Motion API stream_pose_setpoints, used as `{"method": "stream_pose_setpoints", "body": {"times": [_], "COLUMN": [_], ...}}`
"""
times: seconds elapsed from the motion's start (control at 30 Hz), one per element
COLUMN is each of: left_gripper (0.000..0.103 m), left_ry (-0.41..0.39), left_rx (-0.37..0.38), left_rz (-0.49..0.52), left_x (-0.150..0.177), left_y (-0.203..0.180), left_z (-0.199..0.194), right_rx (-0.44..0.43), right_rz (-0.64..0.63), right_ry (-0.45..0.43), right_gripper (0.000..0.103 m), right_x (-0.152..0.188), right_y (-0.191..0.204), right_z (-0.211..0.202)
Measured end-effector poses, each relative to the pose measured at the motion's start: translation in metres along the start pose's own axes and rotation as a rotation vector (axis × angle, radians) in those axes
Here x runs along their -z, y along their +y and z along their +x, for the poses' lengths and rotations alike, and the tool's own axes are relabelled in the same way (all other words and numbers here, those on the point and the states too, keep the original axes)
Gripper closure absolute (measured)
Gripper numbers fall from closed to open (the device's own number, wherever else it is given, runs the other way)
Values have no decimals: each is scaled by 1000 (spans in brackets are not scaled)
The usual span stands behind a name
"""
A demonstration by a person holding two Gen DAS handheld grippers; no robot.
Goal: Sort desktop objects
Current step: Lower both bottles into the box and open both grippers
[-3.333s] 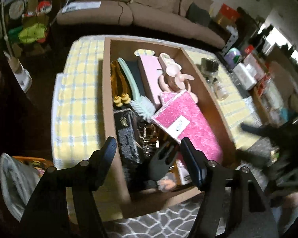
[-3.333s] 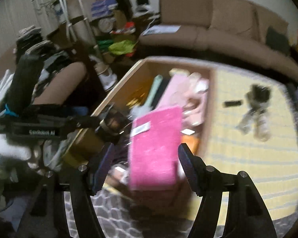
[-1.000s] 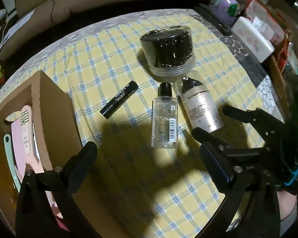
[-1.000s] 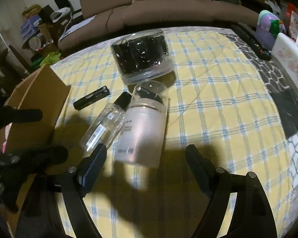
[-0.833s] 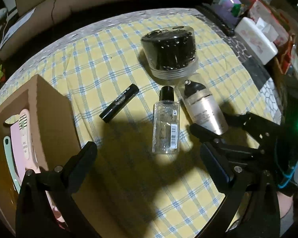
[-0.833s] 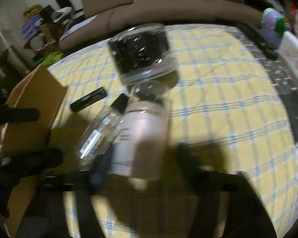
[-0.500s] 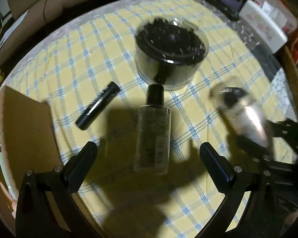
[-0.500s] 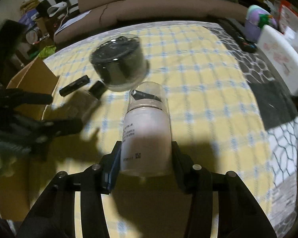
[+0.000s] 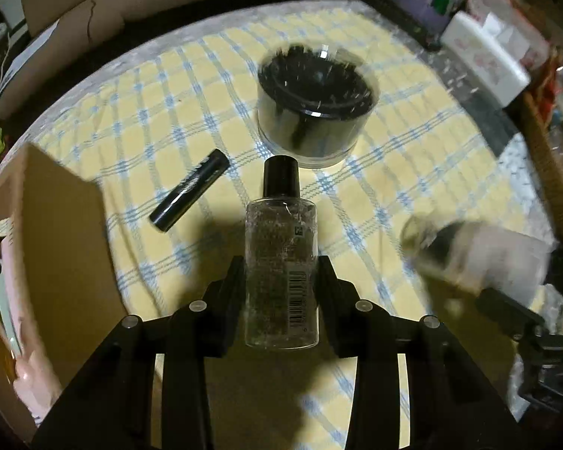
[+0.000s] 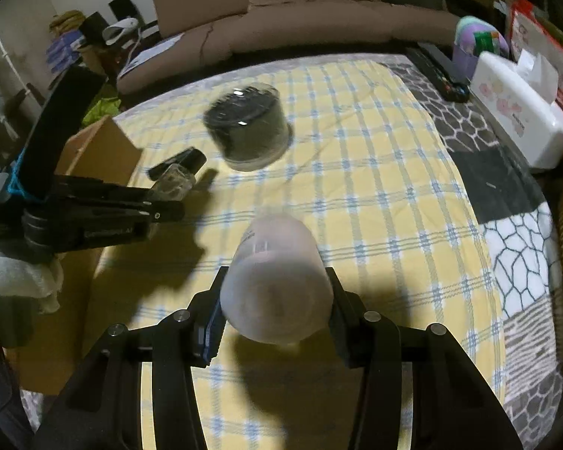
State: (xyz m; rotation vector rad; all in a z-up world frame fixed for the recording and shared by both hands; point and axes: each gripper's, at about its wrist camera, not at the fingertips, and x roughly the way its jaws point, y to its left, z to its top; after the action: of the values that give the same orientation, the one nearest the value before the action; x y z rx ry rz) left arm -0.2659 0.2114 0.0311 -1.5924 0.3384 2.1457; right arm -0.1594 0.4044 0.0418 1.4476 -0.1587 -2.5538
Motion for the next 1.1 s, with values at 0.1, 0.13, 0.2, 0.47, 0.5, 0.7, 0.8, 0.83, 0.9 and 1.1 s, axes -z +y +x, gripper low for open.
{"method": "stream_pose_setpoints", "body": {"times": [0.1,0.13,0.2,0.47,0.5,0.7,0.8,0.83,0.9,1.1], "left_gripper": [68,68,68,68,68,68,68,68,68,68], "left_ry": [-28,-42,-63,-166,-178,-211,-183,-175,-157,-137], "left_rx": [32,47,70,122,120,37,11,4,3,11], "left_rz": [-3,-7,-14,-40,-41,-93,-152,-168,-208,-263], "left_x": [7,12,15,64,75,138,164,172,186,203], "left_y": [2,5,12,56,65,128,160,168,183,207], "left_z": [-27,-39,-56,-139,-150,-185,-180,-177,-168,-151], "right_rx": [-6,-10,-19,-50,-64,-173,-260,-288,-327,-378], "right_rz": [-20,-25,-37,-87,-93,-163,-195,-210,-237,-277], "right_ry": [-11,-15,-25,-61,-66,-78,-57,-43,-14,76], "right_gripper": [55,55,55,55,55,55,55,55,55,55], "right_x": [-1,-2,-3,-9,-9,-11,-10,-9,-7,-1], "right_y": [17,24,37,91,99,168,207,223,248,302], "right_z": [-11,-15,-23,-59,-64,-88,-85,-81,-70,-22]}}
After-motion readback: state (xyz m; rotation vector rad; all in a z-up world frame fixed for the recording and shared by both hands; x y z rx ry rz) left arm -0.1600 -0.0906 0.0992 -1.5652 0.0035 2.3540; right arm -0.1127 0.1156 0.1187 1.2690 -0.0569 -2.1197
